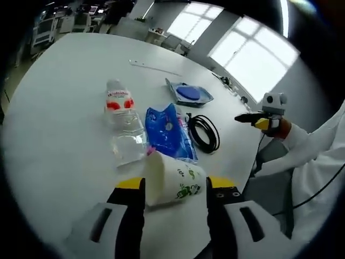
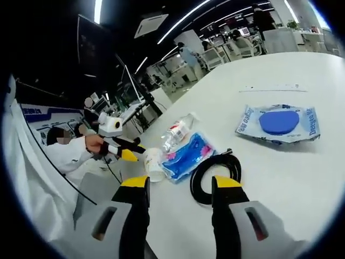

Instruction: Arrange the tabletop items into an orderly group along one side of the table until the central work area is clear of visible clutter.

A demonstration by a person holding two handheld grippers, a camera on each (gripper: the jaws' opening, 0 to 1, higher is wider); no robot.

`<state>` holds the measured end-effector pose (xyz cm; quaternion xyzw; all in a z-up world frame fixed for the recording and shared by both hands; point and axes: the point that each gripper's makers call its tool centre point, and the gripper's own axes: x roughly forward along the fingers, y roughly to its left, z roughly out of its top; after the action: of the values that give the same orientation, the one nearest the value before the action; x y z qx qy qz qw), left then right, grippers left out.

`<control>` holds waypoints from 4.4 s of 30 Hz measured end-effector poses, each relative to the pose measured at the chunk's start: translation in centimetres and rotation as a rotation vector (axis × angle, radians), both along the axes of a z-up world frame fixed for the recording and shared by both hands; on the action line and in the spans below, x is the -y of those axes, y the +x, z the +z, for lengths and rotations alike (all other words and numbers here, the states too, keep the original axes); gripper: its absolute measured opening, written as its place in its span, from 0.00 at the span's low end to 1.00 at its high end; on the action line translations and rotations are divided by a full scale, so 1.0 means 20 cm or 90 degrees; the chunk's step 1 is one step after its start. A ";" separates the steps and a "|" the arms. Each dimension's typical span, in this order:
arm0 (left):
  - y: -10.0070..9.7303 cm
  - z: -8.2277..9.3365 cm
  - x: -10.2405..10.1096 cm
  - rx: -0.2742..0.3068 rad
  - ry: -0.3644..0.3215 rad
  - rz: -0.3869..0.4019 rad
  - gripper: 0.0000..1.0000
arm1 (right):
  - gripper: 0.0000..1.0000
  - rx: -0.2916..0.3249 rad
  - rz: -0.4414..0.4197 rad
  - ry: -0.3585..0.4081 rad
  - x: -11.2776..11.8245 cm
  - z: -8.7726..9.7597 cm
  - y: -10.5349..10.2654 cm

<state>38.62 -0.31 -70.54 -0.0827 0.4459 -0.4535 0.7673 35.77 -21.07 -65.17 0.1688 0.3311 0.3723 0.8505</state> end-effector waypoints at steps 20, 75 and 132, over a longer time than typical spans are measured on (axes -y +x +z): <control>-0.01 -0.05 0.05 -0.069 -0.078 -0.076 0.17 | 0.43 -0.023 -0.015 -0.012 0.02 -0.06 0.02; -0.34 0.40 0.59 0.155 0.047 -0.250 0.00 | 0.40 0.079 0.035 -0.041 -0.01 0.27 0.09; -0.49 0.26 0.87 0.362 0.436 -0.513 0.00 | 0.04 0.087 0.345 -0.320 -0.26 0.13 -0.07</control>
<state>28.76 -17.63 -65.40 0.4691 0.3399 -0.5436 0.6074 34.33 -15.96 -62.59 -0.1642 0.3871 0.5011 0.7564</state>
